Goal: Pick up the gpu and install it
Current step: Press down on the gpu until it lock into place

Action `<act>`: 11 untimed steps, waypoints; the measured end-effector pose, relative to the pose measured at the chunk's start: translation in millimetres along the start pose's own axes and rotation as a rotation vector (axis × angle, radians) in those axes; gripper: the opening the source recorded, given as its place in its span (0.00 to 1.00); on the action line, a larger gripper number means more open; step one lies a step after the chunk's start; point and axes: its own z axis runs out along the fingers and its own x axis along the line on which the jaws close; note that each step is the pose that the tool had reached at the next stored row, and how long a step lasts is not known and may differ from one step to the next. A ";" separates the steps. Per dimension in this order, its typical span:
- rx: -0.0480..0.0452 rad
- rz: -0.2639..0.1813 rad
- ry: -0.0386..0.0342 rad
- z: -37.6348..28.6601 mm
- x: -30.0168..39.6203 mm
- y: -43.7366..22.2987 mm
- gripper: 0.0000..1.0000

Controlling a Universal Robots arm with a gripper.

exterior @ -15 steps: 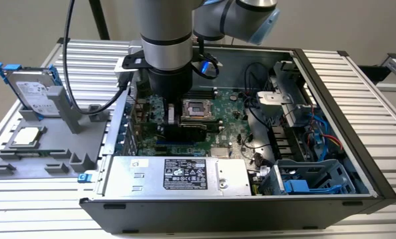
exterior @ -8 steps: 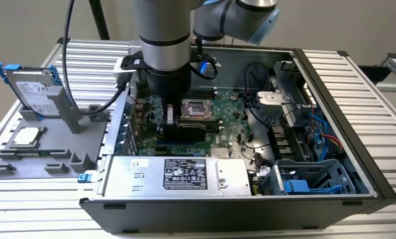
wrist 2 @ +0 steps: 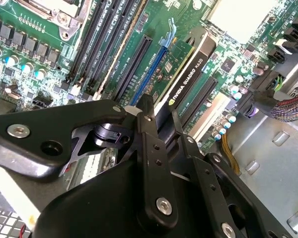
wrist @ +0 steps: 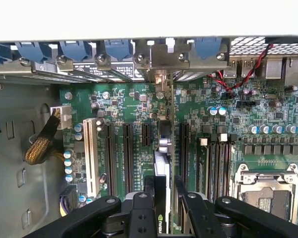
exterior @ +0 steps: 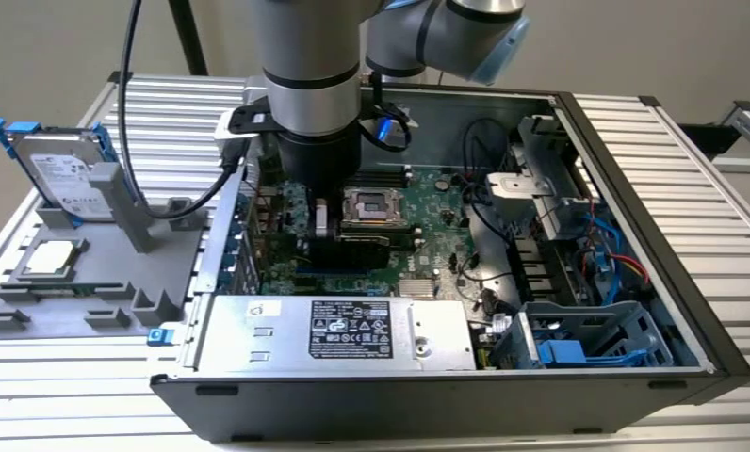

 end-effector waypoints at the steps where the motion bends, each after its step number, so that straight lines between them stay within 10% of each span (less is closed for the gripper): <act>1: 0.0000 0.000 0.0000 0.0 0.0 0.0 0.00; 11: -0.0015 0.002 -0.0259 0.3 6.7 -0.2 0.00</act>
